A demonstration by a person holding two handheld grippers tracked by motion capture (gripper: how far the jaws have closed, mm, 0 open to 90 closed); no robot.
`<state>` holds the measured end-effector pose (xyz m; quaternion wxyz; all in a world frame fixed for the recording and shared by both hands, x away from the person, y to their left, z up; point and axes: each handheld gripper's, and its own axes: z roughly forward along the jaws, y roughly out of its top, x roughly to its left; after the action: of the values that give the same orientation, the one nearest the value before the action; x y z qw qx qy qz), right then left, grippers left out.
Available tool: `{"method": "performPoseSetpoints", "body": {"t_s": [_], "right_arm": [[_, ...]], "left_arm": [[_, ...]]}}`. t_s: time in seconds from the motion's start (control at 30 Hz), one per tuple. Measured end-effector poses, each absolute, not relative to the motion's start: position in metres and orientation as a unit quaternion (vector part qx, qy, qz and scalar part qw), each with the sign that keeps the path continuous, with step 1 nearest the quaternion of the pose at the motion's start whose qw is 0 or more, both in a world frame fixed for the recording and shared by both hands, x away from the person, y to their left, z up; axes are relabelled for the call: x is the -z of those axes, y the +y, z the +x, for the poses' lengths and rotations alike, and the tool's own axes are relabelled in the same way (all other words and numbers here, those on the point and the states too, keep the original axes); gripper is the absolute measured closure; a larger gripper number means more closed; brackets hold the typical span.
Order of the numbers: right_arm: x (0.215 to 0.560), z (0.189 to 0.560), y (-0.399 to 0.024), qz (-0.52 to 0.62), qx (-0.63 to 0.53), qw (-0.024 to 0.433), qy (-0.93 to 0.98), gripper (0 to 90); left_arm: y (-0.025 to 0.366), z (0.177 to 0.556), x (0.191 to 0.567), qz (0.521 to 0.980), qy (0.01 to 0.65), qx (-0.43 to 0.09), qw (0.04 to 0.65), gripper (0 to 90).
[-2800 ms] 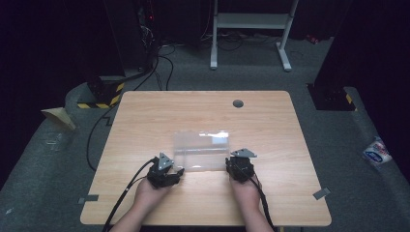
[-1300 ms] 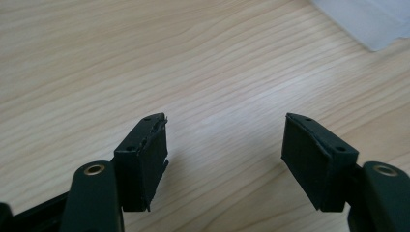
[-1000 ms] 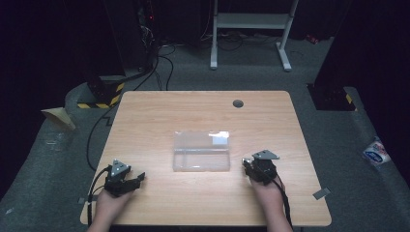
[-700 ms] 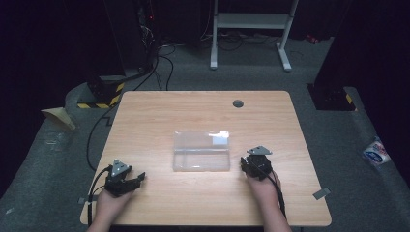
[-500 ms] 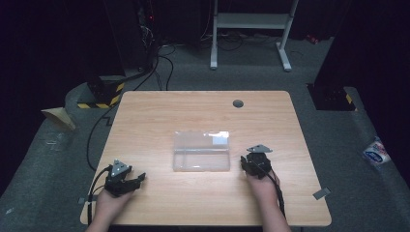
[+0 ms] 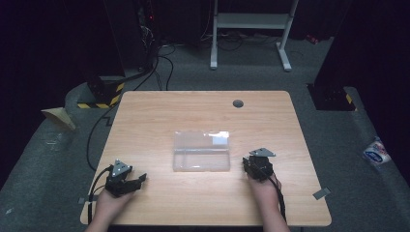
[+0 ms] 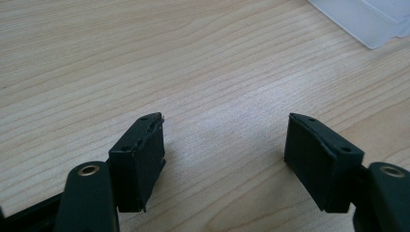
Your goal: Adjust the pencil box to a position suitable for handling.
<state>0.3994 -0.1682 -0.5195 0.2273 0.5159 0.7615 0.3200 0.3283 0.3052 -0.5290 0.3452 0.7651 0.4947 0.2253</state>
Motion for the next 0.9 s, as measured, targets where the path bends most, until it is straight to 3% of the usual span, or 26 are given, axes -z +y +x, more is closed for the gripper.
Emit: {"method": "performPoseSetpoints", "body": {"t_s": [0.9], "right_arm": [[0.487,0.389,-0.142,0.483,-0.362,0.248,0.758,67.8]], "left_arm": [[0.304,0.328,0.529,0.765,0.496,-0.223,0.346,29.0]]}}
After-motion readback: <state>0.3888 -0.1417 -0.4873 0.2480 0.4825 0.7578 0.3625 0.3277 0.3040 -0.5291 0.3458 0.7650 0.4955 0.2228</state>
